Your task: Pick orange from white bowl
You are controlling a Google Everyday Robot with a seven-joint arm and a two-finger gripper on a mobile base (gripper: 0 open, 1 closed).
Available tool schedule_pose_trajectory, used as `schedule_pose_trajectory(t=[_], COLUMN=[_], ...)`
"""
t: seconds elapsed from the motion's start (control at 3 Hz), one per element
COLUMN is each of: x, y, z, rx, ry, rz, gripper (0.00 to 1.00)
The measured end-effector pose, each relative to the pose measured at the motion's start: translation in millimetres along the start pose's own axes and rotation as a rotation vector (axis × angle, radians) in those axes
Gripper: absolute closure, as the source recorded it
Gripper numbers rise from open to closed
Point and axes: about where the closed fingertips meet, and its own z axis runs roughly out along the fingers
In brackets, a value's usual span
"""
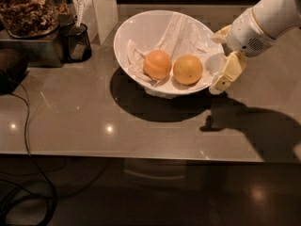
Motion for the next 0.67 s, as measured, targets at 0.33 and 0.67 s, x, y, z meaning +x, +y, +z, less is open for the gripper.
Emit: schedule_pose_trajectory(t=[0.33,0.67], x=[-0.1,-6.0], y=[-0.1,-6.2], z=[0.1,7.5], rx=[0.000,-0.003], ry=[0.000,-0.016], rz=[0.000,-0.014], gripper=[0.42,0.39])
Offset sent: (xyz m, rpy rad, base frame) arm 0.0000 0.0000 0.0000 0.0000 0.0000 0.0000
